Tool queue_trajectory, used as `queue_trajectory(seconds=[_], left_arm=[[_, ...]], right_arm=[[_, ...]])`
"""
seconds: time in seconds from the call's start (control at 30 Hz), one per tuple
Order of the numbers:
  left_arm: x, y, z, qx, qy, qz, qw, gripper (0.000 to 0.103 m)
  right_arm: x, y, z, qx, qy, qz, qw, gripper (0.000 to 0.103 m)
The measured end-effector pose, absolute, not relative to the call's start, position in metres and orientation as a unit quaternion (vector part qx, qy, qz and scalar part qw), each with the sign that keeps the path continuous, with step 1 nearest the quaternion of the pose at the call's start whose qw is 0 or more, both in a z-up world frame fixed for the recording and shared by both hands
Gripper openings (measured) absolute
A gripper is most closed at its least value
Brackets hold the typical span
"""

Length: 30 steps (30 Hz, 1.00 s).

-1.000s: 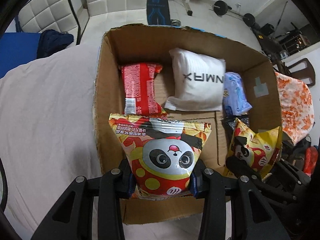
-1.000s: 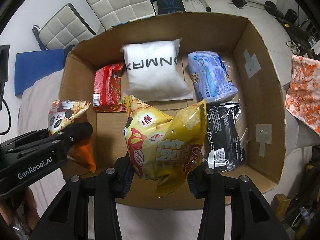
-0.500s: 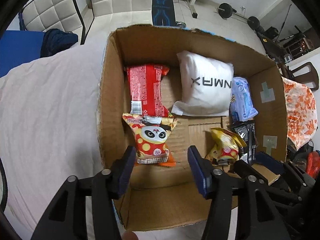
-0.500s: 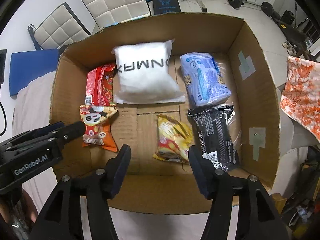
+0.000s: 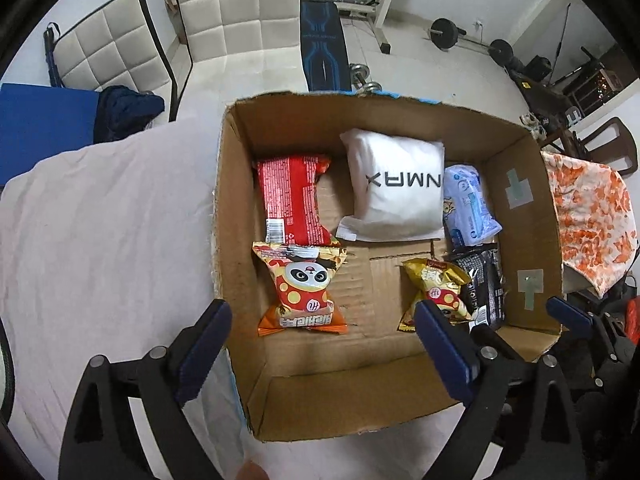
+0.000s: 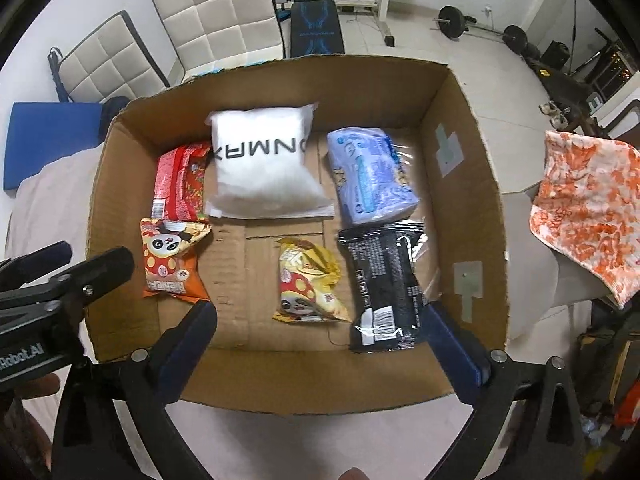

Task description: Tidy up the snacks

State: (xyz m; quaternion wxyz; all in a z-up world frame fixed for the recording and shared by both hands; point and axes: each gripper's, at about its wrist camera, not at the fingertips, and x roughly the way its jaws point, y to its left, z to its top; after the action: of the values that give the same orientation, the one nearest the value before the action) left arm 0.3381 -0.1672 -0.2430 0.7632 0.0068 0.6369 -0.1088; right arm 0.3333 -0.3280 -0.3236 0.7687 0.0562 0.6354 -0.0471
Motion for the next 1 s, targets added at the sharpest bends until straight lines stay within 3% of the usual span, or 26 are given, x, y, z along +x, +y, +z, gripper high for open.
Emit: queue_trajectory(seconds=[0.53,1.0], left_arm=[[0.301,-0.171,-0.210,0.001,0.613,-0.085,0.786,0.094],[0.213,-0.166,-0.103,0.016,0.536,-0.084,0.840,0.094]], right_arm=[[0.306,-0.338,-0.297,0.053,0.618,-0.035,0.783,0.103],[0.212,-0.341,-0.183,0.057,0.543,-0.040,0.837,0.103]])
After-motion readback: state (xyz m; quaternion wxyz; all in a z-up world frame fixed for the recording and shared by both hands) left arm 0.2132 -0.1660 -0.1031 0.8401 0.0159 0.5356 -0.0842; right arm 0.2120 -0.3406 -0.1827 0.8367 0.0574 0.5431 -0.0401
